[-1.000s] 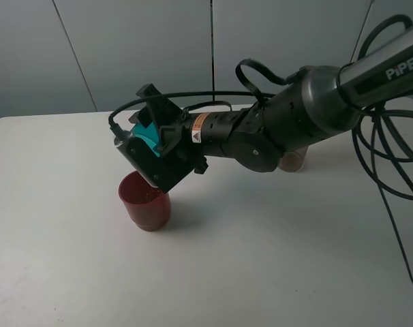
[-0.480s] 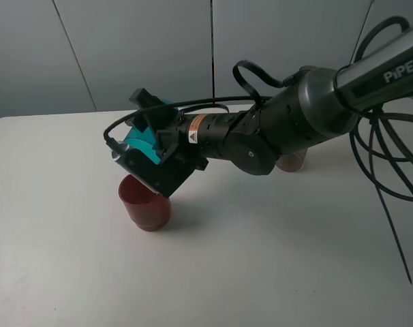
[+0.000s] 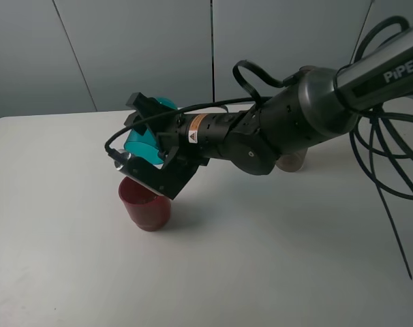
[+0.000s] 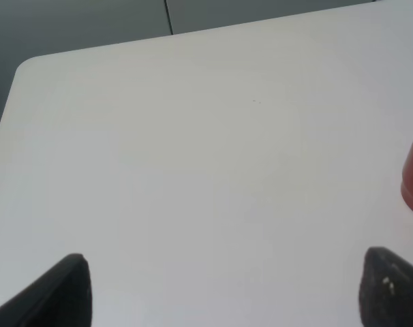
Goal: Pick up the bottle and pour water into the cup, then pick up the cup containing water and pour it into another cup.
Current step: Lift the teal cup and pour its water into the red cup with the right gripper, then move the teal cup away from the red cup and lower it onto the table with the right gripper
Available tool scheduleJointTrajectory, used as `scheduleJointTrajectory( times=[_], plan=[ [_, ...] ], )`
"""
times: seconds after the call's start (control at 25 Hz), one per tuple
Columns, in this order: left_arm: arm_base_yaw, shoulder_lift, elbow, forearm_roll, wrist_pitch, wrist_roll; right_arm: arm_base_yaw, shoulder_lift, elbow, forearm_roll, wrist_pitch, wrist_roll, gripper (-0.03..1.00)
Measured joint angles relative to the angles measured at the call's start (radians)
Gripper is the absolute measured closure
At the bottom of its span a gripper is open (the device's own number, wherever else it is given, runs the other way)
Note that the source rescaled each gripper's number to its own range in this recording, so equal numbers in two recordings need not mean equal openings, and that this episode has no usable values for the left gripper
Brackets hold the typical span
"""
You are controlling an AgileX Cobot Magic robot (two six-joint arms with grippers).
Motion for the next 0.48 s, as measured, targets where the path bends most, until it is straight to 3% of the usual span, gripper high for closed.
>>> scheduleJointTrajectory(
  times=[0.08, 0.32, 0.4, 0.48],
  plan=[
    [0.0, 0.0, 0.0, 0.0, 0.0, 0.0, 0.0, 0.0, 0.0, 0.0, 0.0, 0.047, 0.91],
    [0.0, 0.0, 0.0, 0.0, 0.0, 0.0, 0.0, -0.011, -0.003, -0.029, 0.042, 0.326, 0.91],
    [0.0, 0.0, 0.0, 0.0, 0.0, 0.0, 0.0, -0.022, -0.022, -0.08, 0.089, 0.488, 0.91],
    [0.0, 0.0, 0.0, 0.0, 0.0, 0.0, -0.016, -0.03, -0.051, -0.171, 0.116, 0.726, 0.91]
  ],
)
